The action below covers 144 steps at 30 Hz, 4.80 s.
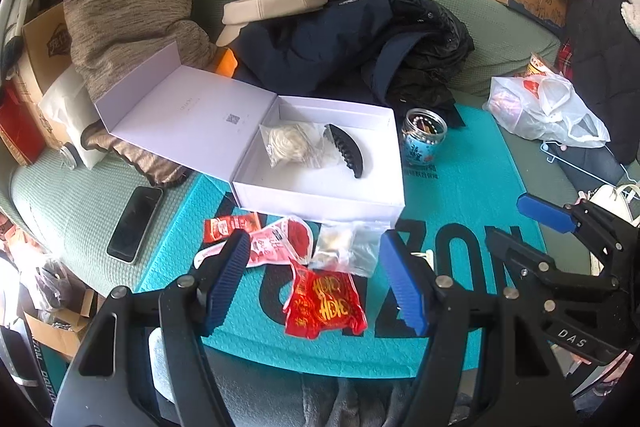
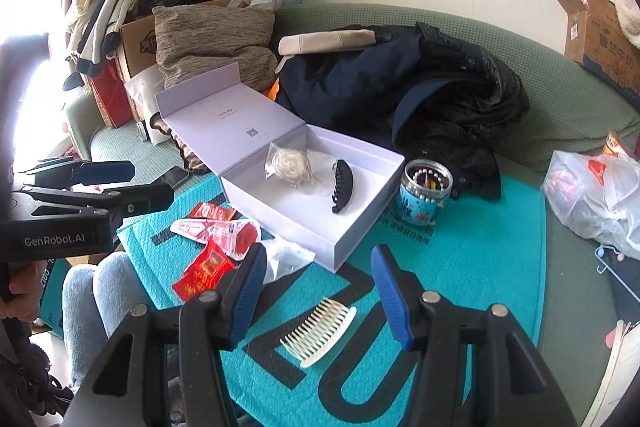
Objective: Organize objects
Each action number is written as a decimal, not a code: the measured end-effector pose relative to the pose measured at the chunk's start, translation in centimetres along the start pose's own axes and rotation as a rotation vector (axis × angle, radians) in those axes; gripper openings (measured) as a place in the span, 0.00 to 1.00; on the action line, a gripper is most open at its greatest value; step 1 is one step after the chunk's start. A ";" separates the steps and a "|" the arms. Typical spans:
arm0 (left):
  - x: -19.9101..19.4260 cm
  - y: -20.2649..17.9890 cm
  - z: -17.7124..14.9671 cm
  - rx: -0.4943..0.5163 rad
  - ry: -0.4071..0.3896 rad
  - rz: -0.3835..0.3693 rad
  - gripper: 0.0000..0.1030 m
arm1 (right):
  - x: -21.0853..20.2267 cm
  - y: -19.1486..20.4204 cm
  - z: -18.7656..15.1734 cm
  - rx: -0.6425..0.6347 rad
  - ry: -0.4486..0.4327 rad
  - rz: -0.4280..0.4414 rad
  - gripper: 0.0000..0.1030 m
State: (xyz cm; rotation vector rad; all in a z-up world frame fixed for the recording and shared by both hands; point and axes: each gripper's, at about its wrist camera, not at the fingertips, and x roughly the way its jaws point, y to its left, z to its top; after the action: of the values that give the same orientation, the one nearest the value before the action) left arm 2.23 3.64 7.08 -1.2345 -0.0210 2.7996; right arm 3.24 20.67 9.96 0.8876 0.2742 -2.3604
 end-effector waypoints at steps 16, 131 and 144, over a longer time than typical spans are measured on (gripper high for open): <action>2.2 -0.8 -4.8 -0.008 0.041 0.003 0.67 | 2.0 -0.4 -5.8 0.109 0.143 0.010 0.53; 8.5 9.3 -6.8 -0.314 0.161 0.066 0.45 | 12.8 4.3 -4.4 0.040 0.232 0.107 0.46; 4.6 10.7 -4.2 -0.324 0.076 0.096 0.45 | 10.8 6.3 -1.4 -0.010 0.153 0.180 0.46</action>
State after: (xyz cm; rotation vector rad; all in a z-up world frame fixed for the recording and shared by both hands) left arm 1.49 -6.75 0.34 -1.4405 -0.4383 2.9111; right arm 1.30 11.17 1.91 1.0459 0.2552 -2.1280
